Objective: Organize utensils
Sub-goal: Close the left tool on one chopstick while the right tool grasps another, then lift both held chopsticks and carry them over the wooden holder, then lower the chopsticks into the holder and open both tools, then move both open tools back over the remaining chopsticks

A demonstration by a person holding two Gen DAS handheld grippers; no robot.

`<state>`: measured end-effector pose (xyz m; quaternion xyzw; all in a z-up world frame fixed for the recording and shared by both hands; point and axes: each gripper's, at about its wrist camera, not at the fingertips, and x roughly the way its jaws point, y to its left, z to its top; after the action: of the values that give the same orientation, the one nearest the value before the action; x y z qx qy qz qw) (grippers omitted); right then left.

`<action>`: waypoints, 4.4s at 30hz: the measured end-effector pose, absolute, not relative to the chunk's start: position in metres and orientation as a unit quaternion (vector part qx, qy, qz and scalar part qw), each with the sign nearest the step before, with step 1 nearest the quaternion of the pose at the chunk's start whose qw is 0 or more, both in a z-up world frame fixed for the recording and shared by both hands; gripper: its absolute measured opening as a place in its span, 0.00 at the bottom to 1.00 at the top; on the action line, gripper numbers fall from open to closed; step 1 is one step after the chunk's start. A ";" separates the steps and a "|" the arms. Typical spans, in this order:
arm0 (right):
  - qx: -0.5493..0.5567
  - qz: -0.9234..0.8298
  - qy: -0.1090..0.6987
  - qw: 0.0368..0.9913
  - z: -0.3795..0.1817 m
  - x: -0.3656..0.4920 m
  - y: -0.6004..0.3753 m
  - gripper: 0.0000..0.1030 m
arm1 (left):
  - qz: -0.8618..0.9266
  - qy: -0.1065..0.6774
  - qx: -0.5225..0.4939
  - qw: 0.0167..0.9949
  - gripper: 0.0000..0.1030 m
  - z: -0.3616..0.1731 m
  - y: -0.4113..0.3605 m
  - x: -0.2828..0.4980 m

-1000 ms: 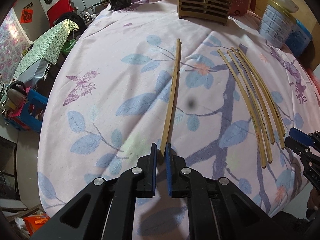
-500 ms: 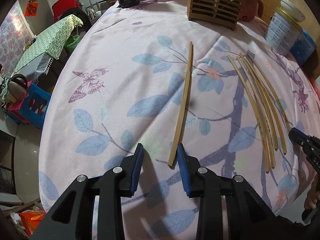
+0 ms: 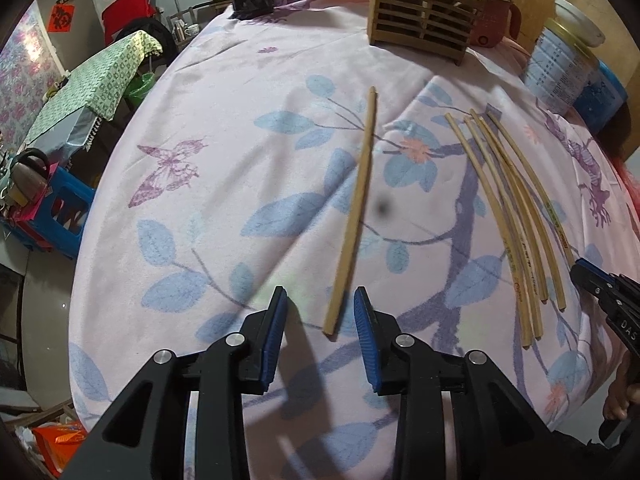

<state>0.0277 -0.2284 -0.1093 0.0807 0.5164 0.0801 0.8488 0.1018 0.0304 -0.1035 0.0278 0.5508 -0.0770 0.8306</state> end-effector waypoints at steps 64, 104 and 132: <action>0.108 0.047 0.241 0.963 0.133 0.079 -0.225 0.06 | -0.243 0.366 0.032 0.898 0.05 0.146 -0.002 0.176; 0.195 0.011 0.275 0.941 0.097 0.177 -0.266 0.44 | -0.103 0.407 -0.002 0.908 0.78 0.098 0.020 0.262; 0.085 -0.029 0.406 0.909 0.011 0.004 -0.191 0.56 | -0.084 0.480 0.013 0.873 0.86 0.006 0.060 0.107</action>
<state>0.0039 -0.1909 0.0105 0.0854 0.4059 -0.0292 0.9095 0.1070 0.0605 0.0059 0.0131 0.4796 -0.0844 0.8733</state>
